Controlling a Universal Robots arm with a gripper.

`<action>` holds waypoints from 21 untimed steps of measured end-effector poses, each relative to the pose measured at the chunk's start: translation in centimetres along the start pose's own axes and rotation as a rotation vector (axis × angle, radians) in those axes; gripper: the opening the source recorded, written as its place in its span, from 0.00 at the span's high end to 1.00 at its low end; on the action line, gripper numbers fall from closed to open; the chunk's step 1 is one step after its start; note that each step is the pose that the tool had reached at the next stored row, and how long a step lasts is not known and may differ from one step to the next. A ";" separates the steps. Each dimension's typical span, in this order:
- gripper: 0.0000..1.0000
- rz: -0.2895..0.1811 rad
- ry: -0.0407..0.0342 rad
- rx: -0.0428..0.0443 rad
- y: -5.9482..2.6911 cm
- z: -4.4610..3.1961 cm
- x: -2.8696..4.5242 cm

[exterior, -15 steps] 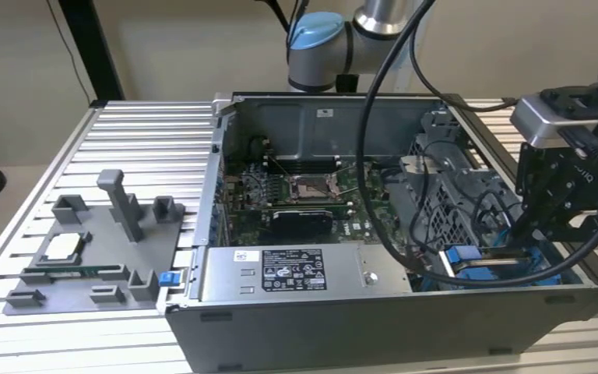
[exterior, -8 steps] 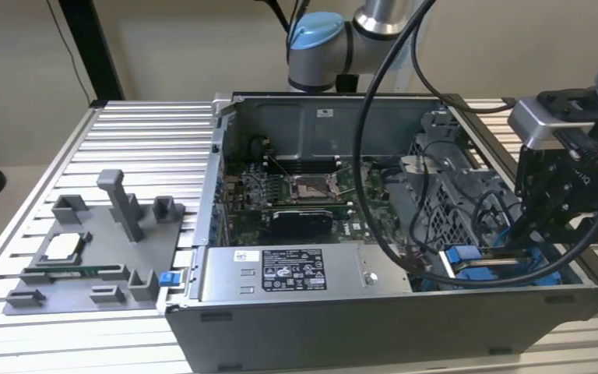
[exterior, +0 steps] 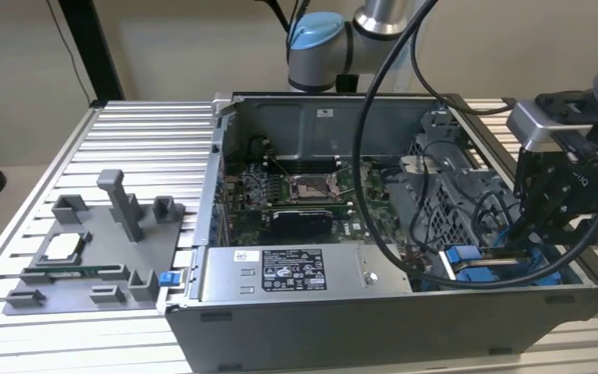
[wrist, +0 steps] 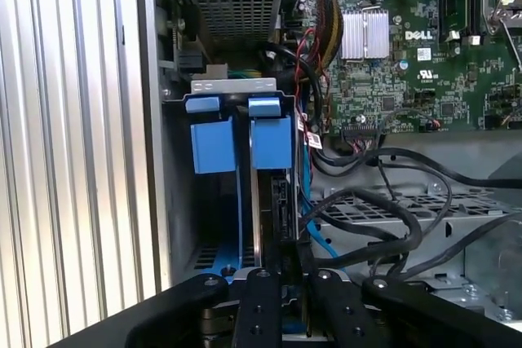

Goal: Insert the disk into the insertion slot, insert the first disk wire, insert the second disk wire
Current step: 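Insert the first disk wire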

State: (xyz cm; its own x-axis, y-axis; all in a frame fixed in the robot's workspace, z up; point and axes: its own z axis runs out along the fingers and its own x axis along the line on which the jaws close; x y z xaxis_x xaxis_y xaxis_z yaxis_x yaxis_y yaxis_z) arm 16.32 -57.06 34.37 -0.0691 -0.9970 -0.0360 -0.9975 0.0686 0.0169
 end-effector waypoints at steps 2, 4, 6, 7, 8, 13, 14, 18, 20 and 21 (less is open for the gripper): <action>1.00 -0.004 0.0002 -0.0002 0.00 0.02 0.00; 1.00 -0.005 0.0000 -0.0002 0.00 0.06 0.00; 1.00 -0.005 -0.0001 -0.0003 0.00 0.12 0.00; 1.00 -0.005 0.0000 -0.0003 0.00 0.15 0.01; 1.00 -0.005 0.0003 -0.0002 0.00 0.18 0.01; 1.00 -0.005 0.0000 -0.0004 0.00 0.33 0.01; 1.00 -0.005 0.0000 -0.0003 0.00 0.34 0.00; 1.00 -0.005 -0.0004 -0.0003 0.01 0.34 -0.07; 1.00 -0.005 -0.0007 -0.0003 0.01 0.36 -0.17; 1.00 -0.005 -0.0006 -0.0002 0.01 0.37 -0.24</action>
State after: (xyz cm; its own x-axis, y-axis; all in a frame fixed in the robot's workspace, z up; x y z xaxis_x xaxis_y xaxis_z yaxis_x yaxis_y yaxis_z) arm 16.32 -56.81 34.01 -0.0637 -0.9973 -0.0367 -0.9979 0.0631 0.0169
